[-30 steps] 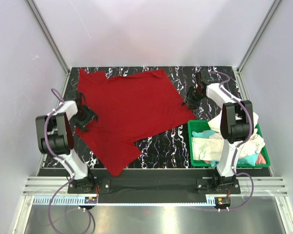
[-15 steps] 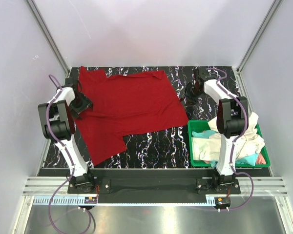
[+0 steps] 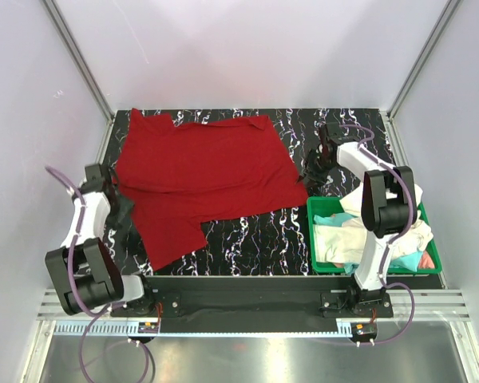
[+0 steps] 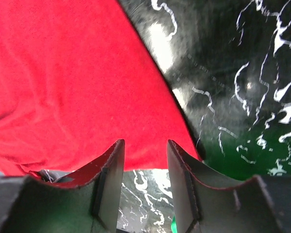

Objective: Fold and stack the t-shirts
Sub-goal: Fold the tshirt

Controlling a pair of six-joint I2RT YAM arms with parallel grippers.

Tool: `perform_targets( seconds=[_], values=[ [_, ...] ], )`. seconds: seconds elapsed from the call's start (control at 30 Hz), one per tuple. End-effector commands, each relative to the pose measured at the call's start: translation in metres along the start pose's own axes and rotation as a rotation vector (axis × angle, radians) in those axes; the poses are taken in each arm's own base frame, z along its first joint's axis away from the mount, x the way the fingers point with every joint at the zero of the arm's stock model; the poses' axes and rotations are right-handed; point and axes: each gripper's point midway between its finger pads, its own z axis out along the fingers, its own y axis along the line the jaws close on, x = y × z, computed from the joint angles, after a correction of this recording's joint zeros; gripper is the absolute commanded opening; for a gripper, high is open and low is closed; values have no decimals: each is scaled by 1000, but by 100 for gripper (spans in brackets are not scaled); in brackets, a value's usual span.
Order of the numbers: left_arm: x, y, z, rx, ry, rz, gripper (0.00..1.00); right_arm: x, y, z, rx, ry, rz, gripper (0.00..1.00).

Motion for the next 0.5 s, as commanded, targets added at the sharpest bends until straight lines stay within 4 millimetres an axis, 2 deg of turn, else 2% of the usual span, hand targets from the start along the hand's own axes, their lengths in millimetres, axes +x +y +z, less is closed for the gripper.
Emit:
perform_targets(
  seconds=[0.0, 0.03, 0.1, 0.13, 0.2, 0.23, 0.37, 0.47],
  values=[
    [49, 19, 20, -14, 156, -91, 52, -6, 24, -23, -78, -75, -37, 47],
    [58, 24, 23, -20, 172, -98, 51, -5, 26, -28, -90, -82, -38, 47],
    [62, 29, 22, -29, 161, -114, 49, -2, 29, -31, -111, -82, -36, 46],
    [66, 38, 22, -61, 161, -115, 49, 2, 30, -32, -122, -73, -31, 46],
    [68, 44, 21, -77, 150, -116, 54, 2, 34, -37, -139, -86, -32, 46],
    [76, 50, 23, -92, 165, -118, 57, 3, 35, -38, -145, -89, -34, 45],
    [98, 52, 32, -71, 223, -144, 59, 6, 32, -39, -143, -87, -38, 45],
    [107, 52, 35, -56, 255, -140, 59, 11, 29, -37, -138, -81, -37, 45]
  ],
)
